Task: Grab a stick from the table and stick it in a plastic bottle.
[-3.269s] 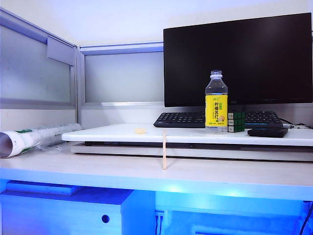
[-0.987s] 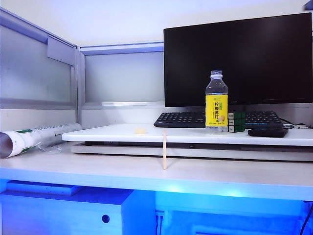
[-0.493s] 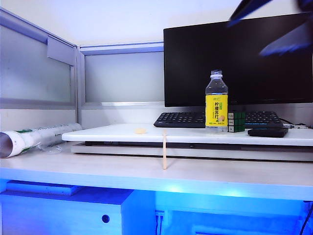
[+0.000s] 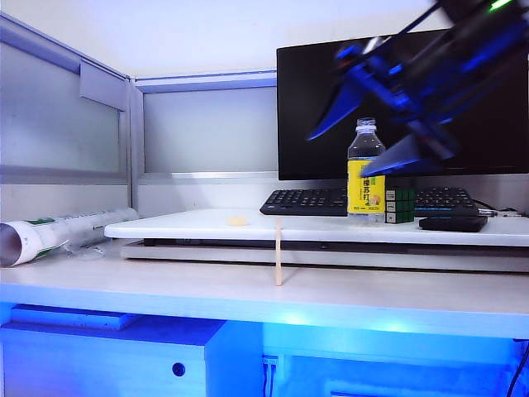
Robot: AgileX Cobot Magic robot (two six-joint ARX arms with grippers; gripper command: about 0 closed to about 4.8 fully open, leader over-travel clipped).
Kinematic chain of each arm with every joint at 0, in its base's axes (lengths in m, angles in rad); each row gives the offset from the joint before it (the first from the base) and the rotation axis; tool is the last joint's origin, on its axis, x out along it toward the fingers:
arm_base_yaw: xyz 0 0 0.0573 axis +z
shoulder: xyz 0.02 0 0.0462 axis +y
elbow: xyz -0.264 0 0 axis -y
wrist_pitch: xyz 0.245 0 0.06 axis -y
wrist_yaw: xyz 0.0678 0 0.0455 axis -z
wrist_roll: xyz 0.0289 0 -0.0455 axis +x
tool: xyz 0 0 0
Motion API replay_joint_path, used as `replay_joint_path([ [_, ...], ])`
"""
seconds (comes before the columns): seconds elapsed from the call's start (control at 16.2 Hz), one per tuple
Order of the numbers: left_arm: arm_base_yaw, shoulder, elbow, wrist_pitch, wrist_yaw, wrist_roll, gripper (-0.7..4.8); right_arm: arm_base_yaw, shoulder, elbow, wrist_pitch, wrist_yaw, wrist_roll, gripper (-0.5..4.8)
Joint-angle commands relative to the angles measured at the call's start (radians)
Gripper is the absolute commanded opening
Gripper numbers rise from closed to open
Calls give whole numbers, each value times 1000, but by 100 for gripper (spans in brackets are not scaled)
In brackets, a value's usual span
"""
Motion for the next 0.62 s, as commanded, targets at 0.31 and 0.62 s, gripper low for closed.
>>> replay_joint_path([
  [0.31,1,1,2,63,5,-4,-5,65,525,375,24,61,60,479],
  [0.62,1,1,2,63,4,-4,-5,81,607,467,27,82,109,479],
])
